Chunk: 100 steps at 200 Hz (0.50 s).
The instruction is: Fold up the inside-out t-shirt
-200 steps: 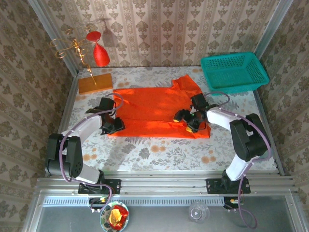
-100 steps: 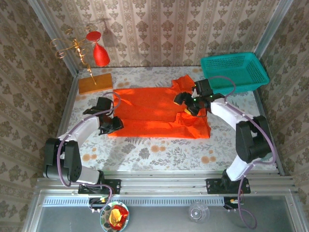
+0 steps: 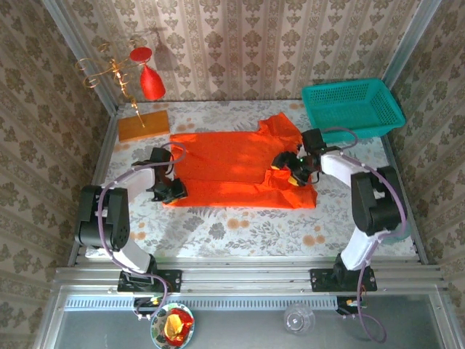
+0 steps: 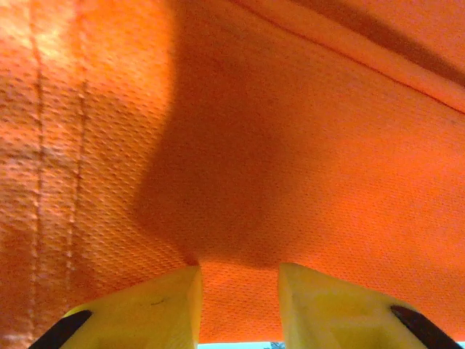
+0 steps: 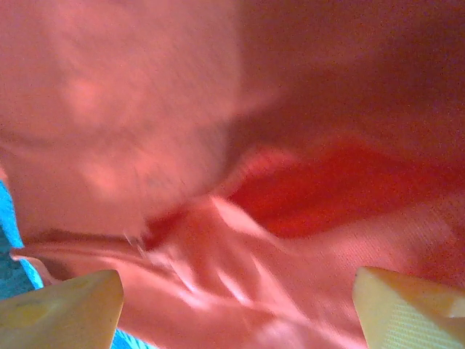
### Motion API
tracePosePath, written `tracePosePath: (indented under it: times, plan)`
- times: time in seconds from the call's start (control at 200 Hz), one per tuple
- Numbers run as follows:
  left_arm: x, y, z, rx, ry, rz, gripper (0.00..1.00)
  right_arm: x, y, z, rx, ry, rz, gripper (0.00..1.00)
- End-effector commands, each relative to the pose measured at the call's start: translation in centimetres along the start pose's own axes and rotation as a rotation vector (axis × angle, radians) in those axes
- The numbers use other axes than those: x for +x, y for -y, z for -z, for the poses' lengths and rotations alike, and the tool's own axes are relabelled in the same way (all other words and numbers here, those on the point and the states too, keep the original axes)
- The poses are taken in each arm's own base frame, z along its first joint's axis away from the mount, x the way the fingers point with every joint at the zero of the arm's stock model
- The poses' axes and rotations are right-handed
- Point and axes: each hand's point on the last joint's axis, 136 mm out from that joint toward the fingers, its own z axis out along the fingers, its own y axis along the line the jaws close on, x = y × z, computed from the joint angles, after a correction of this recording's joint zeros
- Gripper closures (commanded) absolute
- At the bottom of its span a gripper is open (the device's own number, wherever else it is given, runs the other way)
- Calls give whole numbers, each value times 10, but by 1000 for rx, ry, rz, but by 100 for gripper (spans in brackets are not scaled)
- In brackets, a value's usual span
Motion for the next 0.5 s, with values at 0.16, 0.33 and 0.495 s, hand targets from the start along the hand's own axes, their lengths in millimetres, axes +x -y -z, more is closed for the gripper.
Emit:
tracePosePath:
  times: [0.16, 0.33, 0.495]
  plan:
    - [-2, -8, -3, -4, 10, -10, 66, -70, -22, -28, -77, 57, -6, 19]
    - [-2, -8, 4, 4, 28, -11, 66, -56, -41, 7, -103, 71, 31, 20]
    - [-4, -5, 8, 17, 44, -13, 66, -4, -51, 18, -152, -7, 60, 19]
